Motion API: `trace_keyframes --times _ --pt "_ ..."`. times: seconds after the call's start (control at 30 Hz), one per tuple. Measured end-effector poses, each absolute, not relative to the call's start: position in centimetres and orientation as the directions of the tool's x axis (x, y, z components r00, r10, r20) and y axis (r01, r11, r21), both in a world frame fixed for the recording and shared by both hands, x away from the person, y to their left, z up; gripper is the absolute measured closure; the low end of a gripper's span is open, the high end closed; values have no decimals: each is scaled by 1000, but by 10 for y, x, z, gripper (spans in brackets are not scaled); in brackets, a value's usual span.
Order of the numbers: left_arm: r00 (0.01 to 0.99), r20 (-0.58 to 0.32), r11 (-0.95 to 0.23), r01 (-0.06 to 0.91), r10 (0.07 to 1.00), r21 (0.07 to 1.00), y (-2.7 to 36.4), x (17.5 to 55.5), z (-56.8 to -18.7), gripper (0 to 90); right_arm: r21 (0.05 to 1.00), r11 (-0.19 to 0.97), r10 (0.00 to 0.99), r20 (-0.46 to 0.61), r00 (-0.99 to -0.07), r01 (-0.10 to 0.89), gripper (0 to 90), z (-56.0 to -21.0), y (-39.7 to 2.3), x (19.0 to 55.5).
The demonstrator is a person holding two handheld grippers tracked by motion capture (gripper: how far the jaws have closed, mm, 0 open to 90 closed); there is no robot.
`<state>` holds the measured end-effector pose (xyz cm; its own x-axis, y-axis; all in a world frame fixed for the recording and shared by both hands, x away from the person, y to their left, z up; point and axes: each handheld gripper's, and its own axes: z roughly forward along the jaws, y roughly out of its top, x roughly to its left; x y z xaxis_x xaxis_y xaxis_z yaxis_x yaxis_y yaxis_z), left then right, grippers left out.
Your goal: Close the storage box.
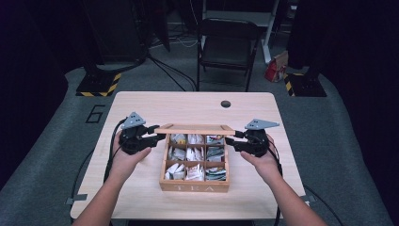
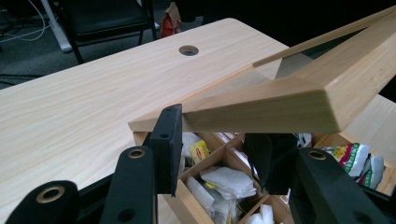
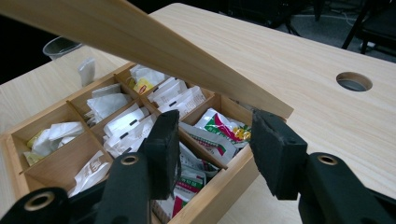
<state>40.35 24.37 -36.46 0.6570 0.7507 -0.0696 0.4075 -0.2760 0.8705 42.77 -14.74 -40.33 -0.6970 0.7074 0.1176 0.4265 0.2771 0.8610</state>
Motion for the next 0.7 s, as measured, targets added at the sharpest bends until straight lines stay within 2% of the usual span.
trace_keyframes --times 0.7 --pt "665 -52 -293 397 745 870 245 386 -383 579 894 276 678 80 -731 354 493 -394 -145 391"
